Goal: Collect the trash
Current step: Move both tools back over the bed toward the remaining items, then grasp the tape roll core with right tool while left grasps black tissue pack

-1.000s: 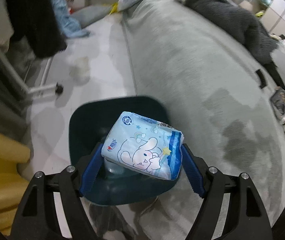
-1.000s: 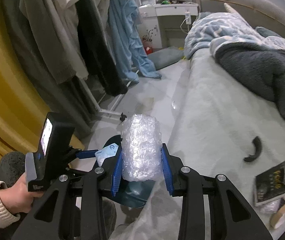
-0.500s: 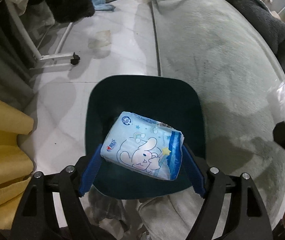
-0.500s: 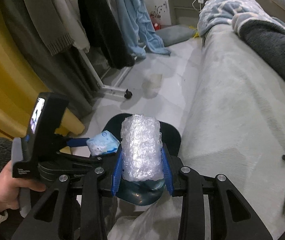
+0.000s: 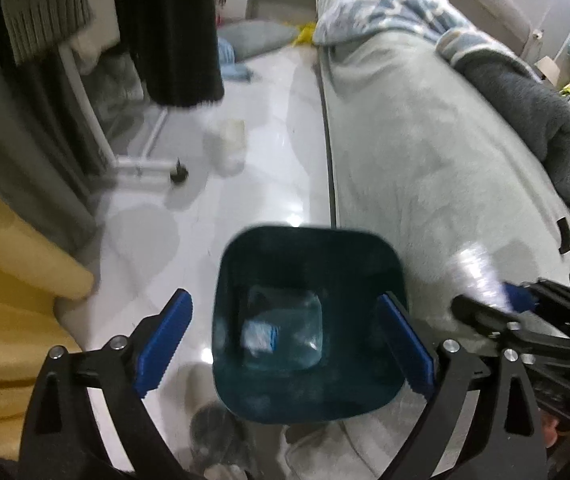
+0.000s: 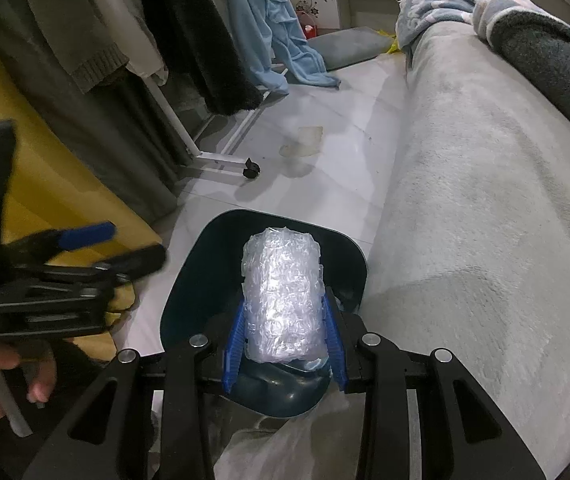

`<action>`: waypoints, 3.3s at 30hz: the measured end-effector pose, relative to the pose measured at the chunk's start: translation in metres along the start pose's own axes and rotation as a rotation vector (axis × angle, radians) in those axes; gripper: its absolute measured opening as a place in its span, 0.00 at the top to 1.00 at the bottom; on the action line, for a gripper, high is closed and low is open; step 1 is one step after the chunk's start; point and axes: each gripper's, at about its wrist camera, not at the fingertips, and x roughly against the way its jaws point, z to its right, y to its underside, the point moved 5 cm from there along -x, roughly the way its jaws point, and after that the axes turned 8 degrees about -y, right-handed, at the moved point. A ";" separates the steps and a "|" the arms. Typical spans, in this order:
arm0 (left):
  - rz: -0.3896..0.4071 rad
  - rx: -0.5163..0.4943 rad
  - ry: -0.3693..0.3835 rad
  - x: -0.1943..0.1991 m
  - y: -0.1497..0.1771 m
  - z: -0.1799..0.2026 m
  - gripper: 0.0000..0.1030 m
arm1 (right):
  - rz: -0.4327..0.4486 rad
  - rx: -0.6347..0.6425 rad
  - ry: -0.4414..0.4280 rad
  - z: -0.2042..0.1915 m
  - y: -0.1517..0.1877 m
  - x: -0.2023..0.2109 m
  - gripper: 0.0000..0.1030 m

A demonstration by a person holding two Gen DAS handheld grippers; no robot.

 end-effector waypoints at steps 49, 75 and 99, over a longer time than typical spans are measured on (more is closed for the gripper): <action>0.601 -0.249 0.235 0.190 -0.013 0.108 0.03 | 0.274 0.038 0.141 0.011 0.011 0.122 0.08; 0.462 -0.508 0.429 0.157 0.021 0.226 0.04 | 0.442 -0.080 0.307 0.104 0.098 0.238 0.08; 0.340 -0.659 0.631 0.114 0.035 0.306 0.04 | 0.447 -0.151 0.329 0.165 0.155 0.251 0.08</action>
